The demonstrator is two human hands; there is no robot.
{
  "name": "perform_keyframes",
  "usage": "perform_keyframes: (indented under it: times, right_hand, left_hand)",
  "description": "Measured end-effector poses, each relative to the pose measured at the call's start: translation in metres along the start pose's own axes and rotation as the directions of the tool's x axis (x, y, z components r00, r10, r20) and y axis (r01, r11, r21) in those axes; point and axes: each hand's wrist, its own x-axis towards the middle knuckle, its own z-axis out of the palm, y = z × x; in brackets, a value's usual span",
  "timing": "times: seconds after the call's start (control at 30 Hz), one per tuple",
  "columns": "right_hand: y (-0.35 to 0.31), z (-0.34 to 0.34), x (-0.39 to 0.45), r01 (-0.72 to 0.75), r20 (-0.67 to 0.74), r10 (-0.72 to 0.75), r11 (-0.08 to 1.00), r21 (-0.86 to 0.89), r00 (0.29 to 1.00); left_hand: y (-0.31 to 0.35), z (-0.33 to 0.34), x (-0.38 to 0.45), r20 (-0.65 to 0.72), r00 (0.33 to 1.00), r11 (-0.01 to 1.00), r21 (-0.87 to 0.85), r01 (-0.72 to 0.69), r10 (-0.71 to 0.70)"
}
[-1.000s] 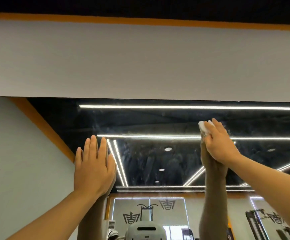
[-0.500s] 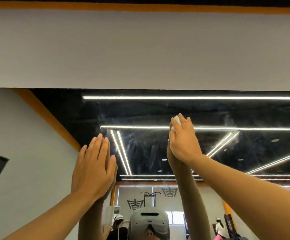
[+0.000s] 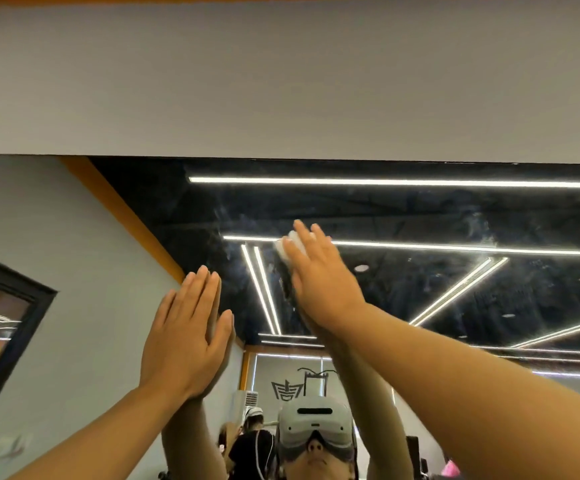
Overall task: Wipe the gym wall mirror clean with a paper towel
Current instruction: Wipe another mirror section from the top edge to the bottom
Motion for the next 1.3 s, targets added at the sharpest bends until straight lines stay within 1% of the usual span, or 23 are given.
perform_keyframes:
  times: [0.1, 0.17, 0.27, 0.33, 0.43, 0.53, 0.63, 0.73, 0.9, 1.0, 1.07, 1.17, 1.3]
  right_hand:
    - [0.043, -0.021, -0.01, -0.147, -0.058, 0.15, 0.988, 0.041, 0.987]
    - [0.078, -0.036, -0.021, -0.265, -0.08, 0.269, 0.963, 0.052, 0.96]
    - [0.128, -0.057, -0.045, -0.431, -0.136, 0.432, 0.902, 0.042, 0.892]
    - [0.152, -0.066, -0.062, -0.511, -0.166, 0.512, 0.858, 0.055, 0.843]
    - [0.167, -0.069, -0.08, -0.562, -0.209, 0.571, 0.82, 0.103, 0.794]
    - [0.161, -0.061, -0.081, -0.542, -0.235, 0.57, 0.822, 0.177, 0.788]
    - [0.142, -0.048, -0.074, -0.495, -0.258, 0.528, 0.849, 0.186, 0.809]
    - [0.111, -0.032, -0.062, -0.406, -0.242, 0.442, 0.895, 0.185, 0.864]
    - [0.038, -0.007, -0.038, -0.206, -0.118, 0.238, 0.951, 0.232, 0.964]
    - [-0.004, 0.007, -0.037, -0.056, -0.035, 0.064, 0.98, 0.191, 0.997]
    - [-0.027, 0.017, -0.043, 0.061, 0.026, -0.065, 0.987, 0.146, 0.998]
    - [-0.044, 0.028, -0.055, 0.241, 0.085, -0.25, 0.965, 0.103, 0.965]
    - [-0.032, 0.024, -0.049, 0.389, 0.179, -0.393, 0.919, 0.06, 0.902]
  left_hand:
    - [-0.001, 0.0, 0.0, -0.008, 1.0, 1.0, 0.015, -0.005, 0.005]
    - [-0.001, 0.0, 0.001, -0.005, 1.0, 1.0, 0.026, -0.006, 0.006]
    - [0.001, -0.001, 0.001, -0.005, 1.0, 0.999, 0.029, -0.015, 0.015]
    - [0.001, -0.002, 0.001, -0.004, 1.0, 1.0, 0.019, -0.014, 0.014]
    - [0.001, -0.002, 0.0, -0.008, 1.0, 1.0, 0.018, -0.017, 0.017]
    - [0.0, -0.001, 0.0, -0.018, 1.0, 0.999, 0.025, -0.021, 0.021]
    - [0.0, 0.001, 0.0, -0.023, 0.999, 0.999, 0.031, -0.023, 0.024]
    - [0.0, 0.003, -0.001, -0.03, 0.999, 1.0, 0.026, -0.015, 0.016]
    - [0.0, 0.002, -0.001, -0.03, 1.0, 1.0, 0.001, -0.011, 0.011]
    - [0.001, 0.001, -0.001, -0.036, 0.999, 1.0, -0.012, -0.013, 0.013]
    - [0.002, 0.001, -0.002, -0.028, 1.0, 1.0, -0.018, -0.006, 0.006]
    - [0.003, 0.0, -0.002, -0.009, 1.0, 1.0, -0.027, -0.004, 0.004]
    - [0.002, -0.004, -0.002, 0.038, 0.999, 0.999, -0.028, -0.021, 0.022]
